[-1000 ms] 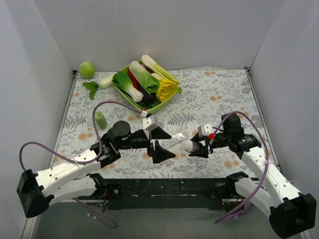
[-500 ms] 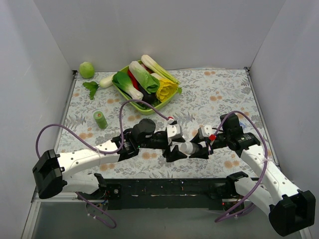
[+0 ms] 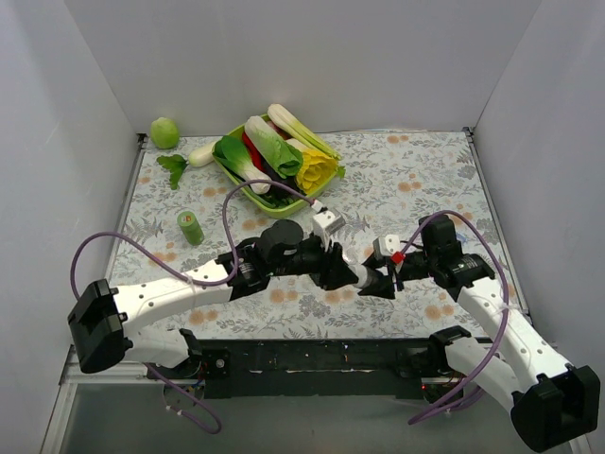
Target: Sort the pills into containers
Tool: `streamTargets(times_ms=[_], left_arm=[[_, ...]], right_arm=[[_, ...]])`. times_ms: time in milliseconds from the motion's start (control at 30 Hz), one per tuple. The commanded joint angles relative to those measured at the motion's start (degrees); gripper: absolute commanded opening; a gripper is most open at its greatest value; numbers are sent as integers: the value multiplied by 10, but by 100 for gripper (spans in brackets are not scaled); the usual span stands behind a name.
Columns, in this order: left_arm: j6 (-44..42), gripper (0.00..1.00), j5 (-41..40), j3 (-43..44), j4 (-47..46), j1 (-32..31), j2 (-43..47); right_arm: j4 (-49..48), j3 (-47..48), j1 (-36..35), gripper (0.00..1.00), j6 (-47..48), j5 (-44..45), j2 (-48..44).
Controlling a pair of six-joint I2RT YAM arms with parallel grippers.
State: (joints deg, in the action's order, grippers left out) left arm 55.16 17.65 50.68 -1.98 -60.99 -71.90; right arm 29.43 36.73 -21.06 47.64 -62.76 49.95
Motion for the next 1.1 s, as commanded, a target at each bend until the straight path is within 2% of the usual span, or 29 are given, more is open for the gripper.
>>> streamTargets(times_ms=[0, 33, 133, 233, 333, 367, 500, 533, 567, 600, 633, 667, 700, 733, 800, 833, 933, 1000, 1067], left_arm=[[368, 0, -113, 46, 110, -1, -36], [535, 0, -110, 50, 163, -1, -49], [711, 0, -42, 54, 176, -11, -81], [747, 0, -43, 63, 156, -18, -81], [726, 42, -58, 87, 180, -17, -79], [709, 60, -62, 93, 187, -17, -71], [655, 80, -78, 50, 161, -14, -16], [641, 81, -80, 34, 153, -10, 2], [620, 82, -75, 21, 142, -7, 18], [530, 86, -70, -3, 112, -6, 54], [476, 88, -65, -9, 103, -6, 71], [400, 90, -54, -15, 91, -5, 87], [269, 92, -26, -19, 86, -7, 118], [202, 92, -14, -23, 86, -10, 130], [88, 98, 10, -37, 87, -14, 154], [-26, 98, 6, -59, 80, -27, 174], [-197, 98, -3, -104, 28, -49, 195], [-242, 98, -6, -104, -12, -48, 183], [-285, 98, -12, -72, -11, -48, 137]], right_arm=[[-78, -8, 1, 1, -69, 89, -19], [-83, -13, 3, 1, -75, 111, -21], [-96, -20, 2, 1, -84, 126, -20], [-95, -21, 2, 1, -86, 121, -19], [-84, -17, 2, 1, -83, 120, -21], [-83, -17, 3, 1, -83, 120, -22], [-83, -20, 7, 1, -82, 100, -25], [-83, -20, 6, 1, -83, 96, -26], [-82, -19, 7, 1, -81, 92, -27], [-79, -18, 8, 1, -81, 82, -27], [-69, -17, 8, 1, -71, 75, -28], [-61, -16, 8, 1, -64, 64, -28], [-55, -15, 8, 1, -55, 42, -29], [-51, -16, 8, 1, -41, 30, -31], [-28, -16, 8, 1, -20, -2, -32], [-20, -15, 8, 1, -11, -10, -31], [4, -12, 8, 1, 23, -21, -28], [13, -12, 8, 1, 34, -20, -28], [15, -13, 8, 1, 36, -19, -28]])
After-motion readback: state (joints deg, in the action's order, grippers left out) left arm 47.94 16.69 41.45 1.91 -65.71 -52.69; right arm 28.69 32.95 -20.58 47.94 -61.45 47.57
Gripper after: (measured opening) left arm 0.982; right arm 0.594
